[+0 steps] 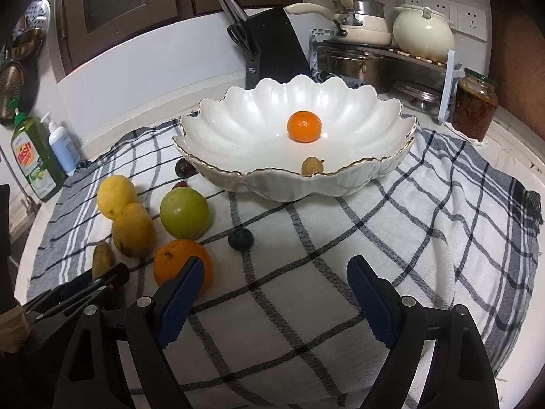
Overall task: Organize fruits
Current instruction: 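Grasp the yellow banana with the left gripper and lift it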
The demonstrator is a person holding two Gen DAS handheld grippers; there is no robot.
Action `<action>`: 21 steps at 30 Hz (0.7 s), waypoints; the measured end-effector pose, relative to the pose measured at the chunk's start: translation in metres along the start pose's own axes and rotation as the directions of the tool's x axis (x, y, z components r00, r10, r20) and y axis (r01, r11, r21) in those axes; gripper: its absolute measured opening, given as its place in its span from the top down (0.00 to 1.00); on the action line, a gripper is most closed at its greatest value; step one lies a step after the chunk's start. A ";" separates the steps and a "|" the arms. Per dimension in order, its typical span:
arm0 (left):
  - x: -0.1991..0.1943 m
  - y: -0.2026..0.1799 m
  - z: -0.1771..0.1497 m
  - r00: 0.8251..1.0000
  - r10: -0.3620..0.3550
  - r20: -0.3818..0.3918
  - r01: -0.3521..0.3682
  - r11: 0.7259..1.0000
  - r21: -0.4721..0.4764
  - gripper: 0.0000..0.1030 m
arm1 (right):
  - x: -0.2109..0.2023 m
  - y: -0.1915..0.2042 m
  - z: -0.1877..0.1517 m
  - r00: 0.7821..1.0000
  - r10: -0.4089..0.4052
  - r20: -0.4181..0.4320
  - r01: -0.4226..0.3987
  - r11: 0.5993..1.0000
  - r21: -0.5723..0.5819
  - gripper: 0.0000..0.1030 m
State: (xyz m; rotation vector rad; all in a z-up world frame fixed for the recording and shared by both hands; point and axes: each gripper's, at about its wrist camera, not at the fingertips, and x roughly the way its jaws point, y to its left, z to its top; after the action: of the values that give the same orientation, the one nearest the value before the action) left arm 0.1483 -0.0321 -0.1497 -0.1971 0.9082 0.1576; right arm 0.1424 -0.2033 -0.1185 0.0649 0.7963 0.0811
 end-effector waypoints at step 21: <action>-0.040 0.025 0.010 0.996 -0.073 0.047 0.070 0.996 0.059 0.70 | -0.019 0.027 -0.001 0.999 0.039 0.023 -0.038 0.998 -0.041 0.16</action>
State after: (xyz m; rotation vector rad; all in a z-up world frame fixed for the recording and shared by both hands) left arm 0.1264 -0.0079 -0.1146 -0.1713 0.8542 0.0694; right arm 0.1271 -0.1787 -0.1028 0.0430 0.7690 0.1331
